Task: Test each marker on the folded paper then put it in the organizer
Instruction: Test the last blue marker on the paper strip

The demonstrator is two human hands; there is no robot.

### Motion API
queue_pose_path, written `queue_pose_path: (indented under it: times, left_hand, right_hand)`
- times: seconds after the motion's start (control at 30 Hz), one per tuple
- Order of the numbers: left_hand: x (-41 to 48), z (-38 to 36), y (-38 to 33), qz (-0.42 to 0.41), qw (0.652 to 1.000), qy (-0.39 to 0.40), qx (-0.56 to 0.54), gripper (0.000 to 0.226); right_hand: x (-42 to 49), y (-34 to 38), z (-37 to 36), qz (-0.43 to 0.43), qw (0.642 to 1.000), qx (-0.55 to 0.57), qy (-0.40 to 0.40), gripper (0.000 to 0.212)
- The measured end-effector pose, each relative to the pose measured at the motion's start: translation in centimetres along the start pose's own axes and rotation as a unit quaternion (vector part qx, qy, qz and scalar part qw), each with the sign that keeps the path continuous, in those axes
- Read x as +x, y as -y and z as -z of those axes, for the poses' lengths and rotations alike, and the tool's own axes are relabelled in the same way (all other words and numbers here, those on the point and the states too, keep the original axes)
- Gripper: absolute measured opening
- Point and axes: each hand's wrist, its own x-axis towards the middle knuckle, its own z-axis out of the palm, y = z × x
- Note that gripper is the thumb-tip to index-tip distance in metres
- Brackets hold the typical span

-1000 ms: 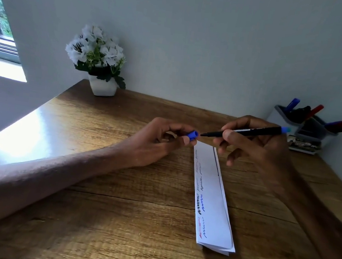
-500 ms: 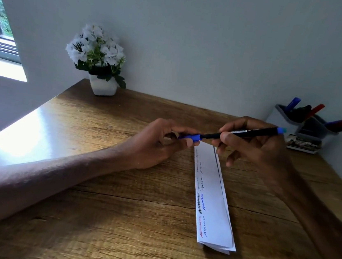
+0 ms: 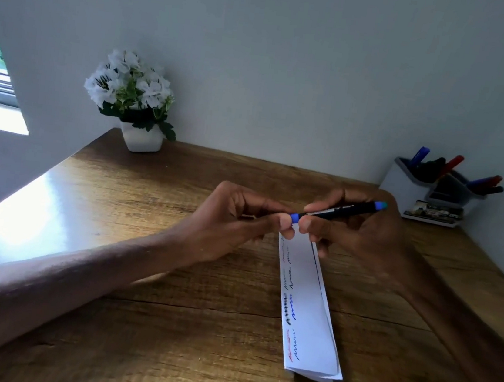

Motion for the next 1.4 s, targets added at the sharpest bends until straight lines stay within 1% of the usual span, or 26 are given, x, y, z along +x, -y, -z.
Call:
queue_pose_path:
  times: [0.13, 0.27, 0.37, 0.43, 0.53, 0.57, 0.63, 0.73, 0.83, 0.9, 0.97, 1.03, 1.07, 1.13, 1.2, 1.27, 1.33, 1.4]
  left_hand:
    - [0.0, -0.2, -0.2, 0.025, 0.998, 0.024, -0.048, 0.022]
    - [0.1, 0.0, 0.1, 0.054, 0.996, 0.023, -0.070, 0.025]
    - [0.4, 0.2, -0.3, 0.045, 0.997, 0.020, -0.064, 0.027]
    - [0.4, 0.4, -0.6, 0.040, 0.998, -0.002, -0.048, 0.029]
    - [0.6, 0.7, -0.9, 0.042, 0.996, -0.071, -0.030, 0.029]
    - [0.9, 0.7, -1.0, 0.035, 0.995, -0.090, -0.021, 0.028]
    - [1.6, 0.4, -1.6, 0.005, 0.994, -0.105, -0.004, 0.026]
    - [3.6, -0.8, -3.0, -0.054, 0.995, -0.076, 0.042, 0.021]
    - [6.0, -2.4, -3.8, -0.088, 0.991, -0.065, 0.081, 0.021]
    - [7.8, -3.5, -4.2, -0.096, 0.988, -0.072, 0.097, 0.023]
    - [9.5, -4.4, -4.0, -0.078, 0.983, -0.065, 0.156, 0.023]
    - [11.2, -4.9, -3.1, -0.018, 0.970, -0.010, 0.241, 0.022]
    - [11.9, -5.2, -2.4, 0.009, 0.956, 0.037, 0.290, 0.024]
    - [12.5, -5.9, -1.1, 0.038, 0.918, 0.124, 0.374, 0.033]
    - [12.7, -6.5, -0.3, 0.065, 0.895, 0.167, 0.408, 0.034]
    - [12.6, -6.9, -0.1, 0.064, 0.875, 0.191, 0.439, 0.035]
    - [12.5, -7.0, -0.3, 0.059, 0.871, 0.196, 0.447, 0.035]
    - [12.5, -7.1, -0.5, 0.059, 0.872, 0.204, 0.441, 0.030]
  right_hand:
    - [-0.1, -0.1, 0.1, 0.014, 1.000, -0.009, 0.018, 0.017]
    - [-0.1, 0.0, 0.1, 0.011, 1.000, 0.001, 0.019, 0.017]
    - [0.3, 0.2, 0.5, 0.008, 1.000, -0.015, 0.020, 0.019]
    - [0.3, 0.6, 1.2, 0.011, 0.999, -0.042, 0.021, 0.022]
    - [0.2, 1.0, 2.6, -0.003, 0.997, -0.075, -0.008, 0.021]
    - [0.2, 1.1, 3.1, -0.004, 0.996, -0.090, -0.020, 0.020]
    - [0.1, 1.2, 3.5, -0.015, 0.987, -0.155, -0.022, 0.021]
    - [0.0, 1.6, 3.6, -0.026, 0.966, -0.256, -0.010, 0.024]
    - [0.2, 2.1, 4.4, -0.005, 0.952, -0.303, -0.036, 0.019]
    - [0.5, 1.9, 5.9, -0.014, 0.939, -0.339, -0.058, 0.020]
    - [0.6, 1.2, 8.3, -0.013, 0.913, -0.396, -0.101, 0.023]
    - [0.1, 0.5, 11.1, 0.002, 0.881, -0.433, -0.190, 0.018]
    - [-0.3, 0.2, 12.5, 0.009, 0.870, -0.428, -0.245, 0.017]
    - [-1.2, 0.1, 15.0, 0.018, 0.850, -0.395, -0.347, 0.018]
    - [-2.0, -0.1, 17.0, 0.014, 0.825, -0.379, -0.419, 0.021]
    - [-2.3, -1.0, 18.7, -0.003, 0.806, -0.366, -0.466, 0.028]
    - [-2.2, -2.2, 19.9, -0.018, 0.801, -0.351, -0.485, 0.033]
    - [-1.6, -3.1, 20.7, -0.027, 0.803, -0.349, -0.483, 0.030]
